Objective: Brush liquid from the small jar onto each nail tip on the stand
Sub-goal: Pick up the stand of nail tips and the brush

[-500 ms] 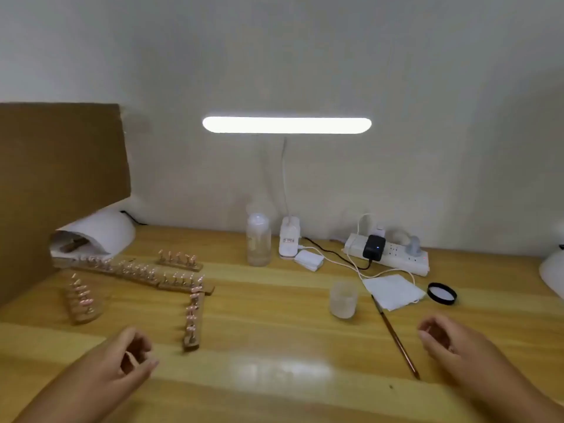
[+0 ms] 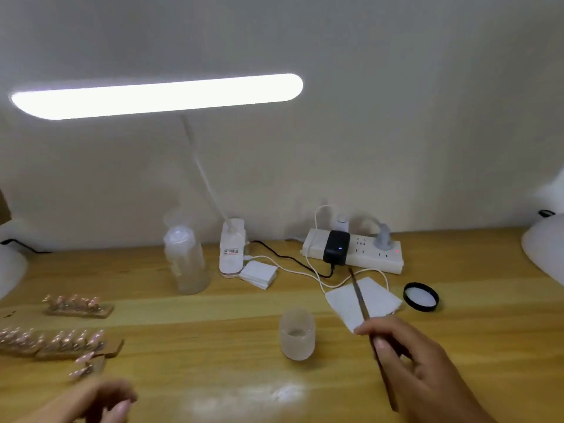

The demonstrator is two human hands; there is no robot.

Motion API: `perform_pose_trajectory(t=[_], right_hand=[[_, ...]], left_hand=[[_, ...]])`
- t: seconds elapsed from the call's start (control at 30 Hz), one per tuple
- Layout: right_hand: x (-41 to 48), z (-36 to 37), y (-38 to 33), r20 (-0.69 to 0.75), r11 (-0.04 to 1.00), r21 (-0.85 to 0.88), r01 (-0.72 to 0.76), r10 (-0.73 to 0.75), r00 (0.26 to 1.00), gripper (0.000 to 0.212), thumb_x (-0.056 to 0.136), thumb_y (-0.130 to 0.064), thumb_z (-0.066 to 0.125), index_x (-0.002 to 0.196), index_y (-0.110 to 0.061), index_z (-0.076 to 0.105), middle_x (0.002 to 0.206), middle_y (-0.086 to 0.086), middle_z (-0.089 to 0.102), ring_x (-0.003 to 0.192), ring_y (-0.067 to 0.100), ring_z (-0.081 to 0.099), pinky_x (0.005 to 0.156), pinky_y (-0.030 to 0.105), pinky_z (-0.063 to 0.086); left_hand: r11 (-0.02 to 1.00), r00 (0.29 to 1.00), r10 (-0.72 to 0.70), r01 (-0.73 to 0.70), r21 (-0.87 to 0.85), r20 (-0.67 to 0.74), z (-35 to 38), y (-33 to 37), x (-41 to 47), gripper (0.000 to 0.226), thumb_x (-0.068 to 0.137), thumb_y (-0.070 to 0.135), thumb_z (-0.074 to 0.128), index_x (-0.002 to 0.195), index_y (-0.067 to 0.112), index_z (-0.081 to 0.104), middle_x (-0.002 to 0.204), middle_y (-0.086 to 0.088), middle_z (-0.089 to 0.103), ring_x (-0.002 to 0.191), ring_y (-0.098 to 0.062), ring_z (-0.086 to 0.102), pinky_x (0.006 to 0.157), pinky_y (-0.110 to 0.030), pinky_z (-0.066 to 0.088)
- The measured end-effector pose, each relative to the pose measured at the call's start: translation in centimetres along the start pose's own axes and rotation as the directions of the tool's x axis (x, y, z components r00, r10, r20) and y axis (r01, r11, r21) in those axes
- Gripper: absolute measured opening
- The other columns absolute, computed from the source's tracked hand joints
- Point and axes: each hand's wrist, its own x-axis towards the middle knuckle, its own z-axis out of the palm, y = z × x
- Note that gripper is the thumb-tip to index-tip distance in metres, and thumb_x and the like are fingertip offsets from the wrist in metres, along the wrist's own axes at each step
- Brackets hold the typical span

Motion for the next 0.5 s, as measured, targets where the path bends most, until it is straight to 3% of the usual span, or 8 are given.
perform_pose_trajectory(t=[0.03,0.07,0.13,0.17,0.23,0.33,0.4,0.5], right_hand=[[0.0,-0.2,0.5,-0.099,0.996,0.089,0.009,0.000,0.995,0.045,0.094,0.001,0.049,0.101,-0.040,0.066,0.082,-0.003,0.064,0.067,0.009,0.057,0.061,0.012,0.043],[0.1,-0.3,1.0,-0.167,0.985,0.171,0.006,0.023,0.986,0.051,0.094,0.007,0.045,0.100,-0.040,0.067,0.081,0.001,0.066,0.067,0.009,0.059,0.064,0.014,0.046],[0.5,-0.3,1.4,-0.235,0.960,0.279,-0.002,0.070,0.969,0.058,0.092,0.015,0.043,0.099,-0.039,0.060,0.082,0.007,0.069,0.070,0.013,0.064,0.069,0.021,0.050],[0.6,-0.2,1.5,-0.258,0.952,0.305,0.023,0.060,0.964,0.053,0.090,0.018,0.045,0.101,-0.033,0.053,0.083,0.009,0.070,0.071,0.016,0.065,0.070,0.025,0.051],[0.5,-0.4,1.6,-0.285,0.935,0.339,0.101,-0.001,0.959,0.036,0.091,0.011,0.052,0.101,-0.022,0.041,0.085,0.013,0.069,0.073,0.018,0.066,0.070,0.023,0.052],[0.5,-0.6,1.6,-0.246,0.935,0.326,0.141,-0.059,0.967,0.018,0.094,-0.018,0.049,0.096,-0.034,0.040,0.086,0.013,0.069,0.078,0.018,0.066,0.066,0.018,0.048],[0.4,-0.2,1.8,-0.261,0.951,0.277,0.141,-0.067,0.963,0.015,0.093,-0.024,0.044,0.095,-0.038,0.041,0.084,0.010,0.072,0.076,0.018,0.067,0.062,0.019,0.047],[0.4,0.2,1.8,-0.281,0.958,0.251,0.135,-0.061,0.958,0.008,0.092,-0.039,0.044,0.097,-0.044,0.044,0.082,0.007,0.074,0.073,0.017,0.068,0.059,0.018,0.047]], left_hand=[[0.991,0.993,0.106,-0.111,0.081,0.056,1.1,1.8,1.0,0.011,0.065,0.041,0.059,0.070,0.043,0.069,0.064,0.023,0.066,0.044,-0.002,0.056,0.040,-0.010,0.040],[0.977,0.976,0.144,-0.167,0.134,0.165,2.4,3.6,1.9,0.033,0.059,0.048,0.061,0.092,0.052,0.062,0.077,0.024,0.066,0.053,0.001,0.058,0.044,-0.012,0.045],[0.993,0.931,0.099,-0.115,0.024,0.352,5.7,5.4,3.3,0.086,0.046,0.057,0.065,0.124,0.058,0.030,0.102,0.028,0.058,0.076,0.001,0.058,0.058,-0.013,0.048],[0.991,0.914,0.098,-0.128,0.049,0.395,7.4,6.0,4.1,0.106,0.045,0.061,0.067,0.133,0.053,0.009,0.115,0.033,0.046,0.084,0.001,0.056,0.064,-0.009,0.045],[0.987,0.873,0.100,-0.148,0.064,0.477,10.2,7.0,4.7,0.123,0.053,0.060,0.074,0.132,0.048,-0.019,0.121,0.034,0.034,0.091,-0.001,0.051,0.073,-0.007,0.043],[0.988,0.867,0.120,-0.056,-0.146,0.484,12.4,8.6,4.6,0.121,0.070,0.032,0.081,0.139,0.040,-0.018,0.122,0.024,0.043,0.091,0.000,0.054,0.081,-0.007,0.043],[0.948,0.865,0.123,0.043,-0.316,0.487,12.8,9.1,4.1,0.116,0.075,0.012,0.078,0.142,0.034,-0.014,0.131,0.020,0.040,0.104,0.006,0.055,0.089,-0.007,0.043],[0.940,0.893,0.122,0.037,-0.339,0.434,11.4,8.7,2.9,0.109,0.076,0.009,0.076,0.140,0.035,-0.007,0.143,0.021,0.024,0.124,0.002,0.046,0.096,-0.008,0.039]])
